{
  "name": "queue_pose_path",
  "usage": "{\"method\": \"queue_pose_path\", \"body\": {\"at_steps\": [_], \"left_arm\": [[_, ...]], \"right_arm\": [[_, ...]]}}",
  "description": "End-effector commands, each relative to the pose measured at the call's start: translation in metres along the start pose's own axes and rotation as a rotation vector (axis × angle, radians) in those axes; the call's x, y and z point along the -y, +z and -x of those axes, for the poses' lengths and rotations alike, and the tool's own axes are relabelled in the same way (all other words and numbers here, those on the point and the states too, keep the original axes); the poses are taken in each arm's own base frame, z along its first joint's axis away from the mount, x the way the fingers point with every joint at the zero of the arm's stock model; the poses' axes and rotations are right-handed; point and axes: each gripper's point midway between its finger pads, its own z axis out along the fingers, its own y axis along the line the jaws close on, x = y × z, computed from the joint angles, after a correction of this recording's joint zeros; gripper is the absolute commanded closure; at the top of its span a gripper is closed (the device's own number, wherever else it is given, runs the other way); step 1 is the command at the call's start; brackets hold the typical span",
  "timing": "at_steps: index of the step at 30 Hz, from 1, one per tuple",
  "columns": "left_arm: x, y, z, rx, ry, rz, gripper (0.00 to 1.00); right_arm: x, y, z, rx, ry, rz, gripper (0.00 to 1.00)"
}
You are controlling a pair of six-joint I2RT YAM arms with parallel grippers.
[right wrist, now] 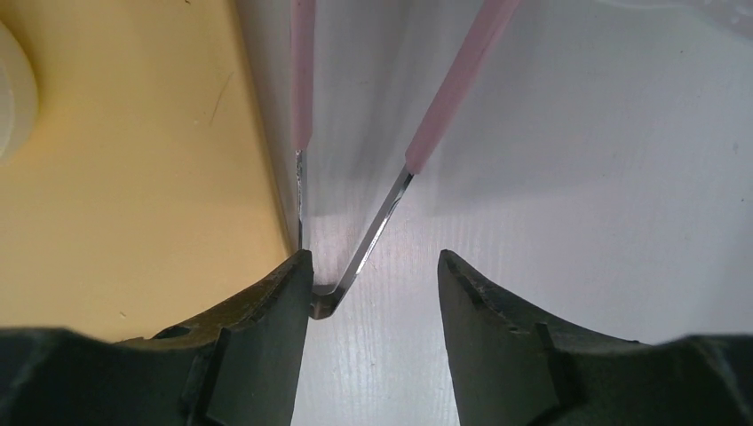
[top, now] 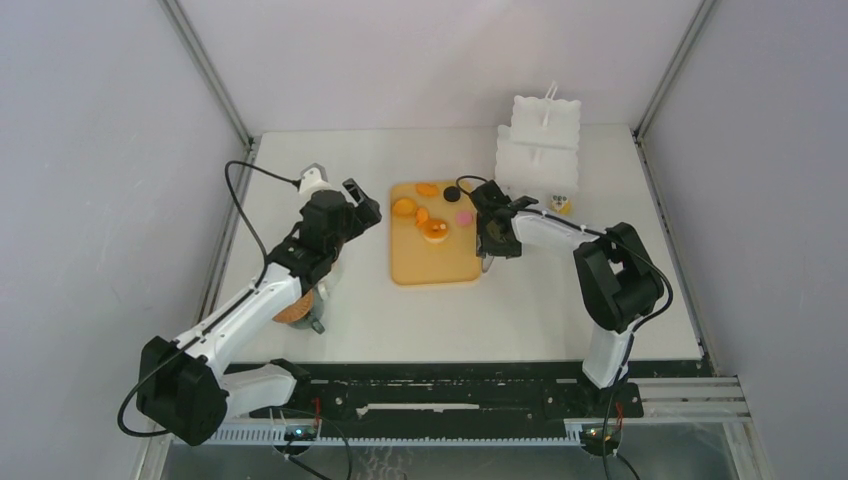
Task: Serve the afternoon tea
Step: Pick up the clamp from the center of the board.
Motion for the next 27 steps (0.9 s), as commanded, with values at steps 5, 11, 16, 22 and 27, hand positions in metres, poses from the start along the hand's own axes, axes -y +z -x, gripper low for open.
{"method": "queue_pose_path", "body": {"at_steps": [5,11,16,22,27], "left_arm": [[0.029,-0.004,0.032,0.061,0.001,-0.068,0.14],[0.031,-0.004,0.032,0.057,0.006,-0.069,0.14],[0.032,-0.003,0.032,0.053,0.010,-0.072,0.14],[0.031,-0.005,0.032,0.053,0.018,-0.071,0.14],[0.030,-0.006,0.031,0.049,0.027,-0.069,0.14]], "right_arm": [[-0.010,-0.007,0.027,0.074,0.049,0.033,0.38],[-0.013,-0.016,0.032,0.100,0.073,0.047,0.39],[-0.017,-0.016,0.031,0.097,0.088,0.044,0.38],[-0.017,-0.017,0.033,0.108,0.113,0.038,0.38],[-0.014,-0.012,0.036,0.114,0.127,0.020,0.38]]}}
